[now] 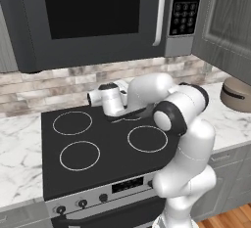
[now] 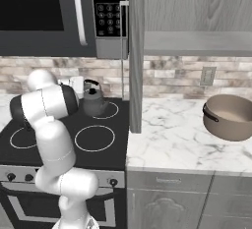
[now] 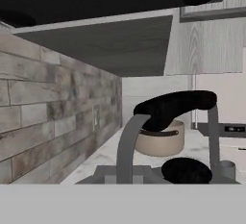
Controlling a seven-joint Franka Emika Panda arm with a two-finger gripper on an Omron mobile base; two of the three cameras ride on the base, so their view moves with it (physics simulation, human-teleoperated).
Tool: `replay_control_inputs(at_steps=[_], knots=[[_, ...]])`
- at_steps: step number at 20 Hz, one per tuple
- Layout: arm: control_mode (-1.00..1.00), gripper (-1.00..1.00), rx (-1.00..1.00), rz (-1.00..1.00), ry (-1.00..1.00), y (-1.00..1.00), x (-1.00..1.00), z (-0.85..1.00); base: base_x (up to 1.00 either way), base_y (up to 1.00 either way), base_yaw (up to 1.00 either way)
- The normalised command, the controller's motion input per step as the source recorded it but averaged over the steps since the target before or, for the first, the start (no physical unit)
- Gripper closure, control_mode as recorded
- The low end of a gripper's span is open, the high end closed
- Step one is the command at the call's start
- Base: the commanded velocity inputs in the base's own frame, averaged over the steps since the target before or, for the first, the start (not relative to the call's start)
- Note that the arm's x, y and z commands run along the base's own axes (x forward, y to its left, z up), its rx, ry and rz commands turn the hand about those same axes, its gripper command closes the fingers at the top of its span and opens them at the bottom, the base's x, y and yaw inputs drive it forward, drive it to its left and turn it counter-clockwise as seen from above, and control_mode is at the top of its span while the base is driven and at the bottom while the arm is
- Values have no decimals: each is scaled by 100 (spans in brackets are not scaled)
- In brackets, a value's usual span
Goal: Pick the kettle from the cabinet and place it on a stove burner. Then pick the pot from the counter and place it on another stove burner. Finally, turn both burners on.
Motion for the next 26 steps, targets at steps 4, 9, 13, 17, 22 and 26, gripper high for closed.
replay_control_inputs(at_steps=[4, 9, 13, 17, 22, 26], knots=[[-100, 100, 0, 0, -7, 0, 13, -31, 0, 0, 0], [-100, 100, 0, 0, -7, 1, 17, -33, 0, 0, 0], [-100, 100, 0, 0, -5, 0, 18, -29, 0, 0, 0], [-100, 100, 0, 0, -6, 2, 20, -28, 0, 0, 0], [-100, 100, 0, 0, -5, 3, 26, -26, 0, 0, 0], [-100, 100, 0, 0, -6, 8, 29, -27, 0, 0, 0]])
